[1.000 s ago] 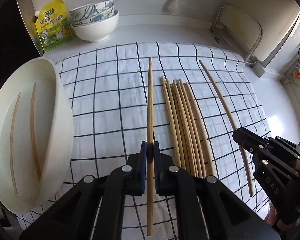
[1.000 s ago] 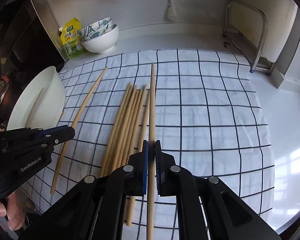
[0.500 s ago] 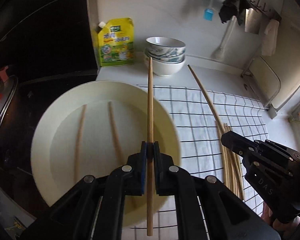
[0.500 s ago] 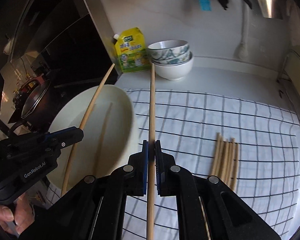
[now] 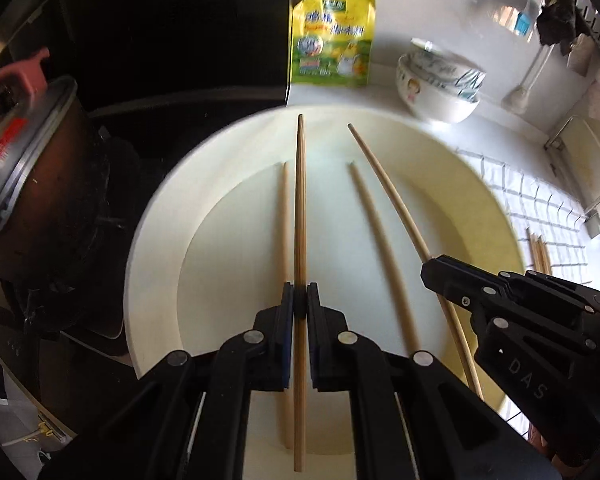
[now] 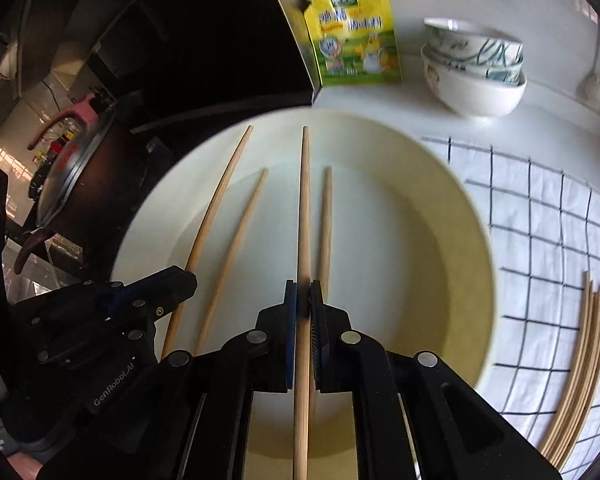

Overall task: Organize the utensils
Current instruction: 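Lower the chopstick into the basin and open the left gripper while the right gripper releases its own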

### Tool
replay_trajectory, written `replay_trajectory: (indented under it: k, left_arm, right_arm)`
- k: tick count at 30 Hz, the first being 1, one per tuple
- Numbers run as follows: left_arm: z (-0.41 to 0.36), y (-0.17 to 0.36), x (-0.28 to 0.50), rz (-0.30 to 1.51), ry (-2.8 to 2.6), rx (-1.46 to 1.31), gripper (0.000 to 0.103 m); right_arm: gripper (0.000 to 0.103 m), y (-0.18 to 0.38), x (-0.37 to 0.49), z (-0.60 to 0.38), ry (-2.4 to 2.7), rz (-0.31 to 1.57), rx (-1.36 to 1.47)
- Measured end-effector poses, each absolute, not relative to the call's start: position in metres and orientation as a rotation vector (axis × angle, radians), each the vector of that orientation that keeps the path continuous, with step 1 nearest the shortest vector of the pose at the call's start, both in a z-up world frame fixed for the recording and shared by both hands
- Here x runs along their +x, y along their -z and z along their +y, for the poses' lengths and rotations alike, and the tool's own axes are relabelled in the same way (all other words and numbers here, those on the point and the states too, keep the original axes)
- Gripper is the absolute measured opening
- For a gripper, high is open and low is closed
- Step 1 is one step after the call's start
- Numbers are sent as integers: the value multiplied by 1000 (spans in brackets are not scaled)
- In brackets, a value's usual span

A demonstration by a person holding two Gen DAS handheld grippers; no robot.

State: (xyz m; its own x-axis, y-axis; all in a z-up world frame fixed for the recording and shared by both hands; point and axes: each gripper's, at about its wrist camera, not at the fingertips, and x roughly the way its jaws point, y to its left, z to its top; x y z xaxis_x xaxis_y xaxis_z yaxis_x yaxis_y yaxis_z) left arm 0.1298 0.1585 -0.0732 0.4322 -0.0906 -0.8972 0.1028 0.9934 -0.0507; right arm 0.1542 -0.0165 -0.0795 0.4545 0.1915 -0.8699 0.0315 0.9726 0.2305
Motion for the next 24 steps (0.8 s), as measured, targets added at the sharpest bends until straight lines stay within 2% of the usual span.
replay_trajectory:
  k: [11,13,15,19,24]
  left_arm:
    - [170,95,137,1174,155,19,8]
    - [174,94,138,1170,150,3,15]
    - [177,90,139,1157,141,-4,34]
    - [182,83,138,1140,125,-8,37]
    - [186,77,132,1127,123,-18,46]
  right_arm:
    - [7,99,158,-15,-22,1146,249]
    - [10,97,158,-17,-10,1143,264]
    - [18,94,155,-17,-1,1132,262]
    - [21,87,152,-16,17,1108,256]
    - [27,80,146,-15,23,1092,255]
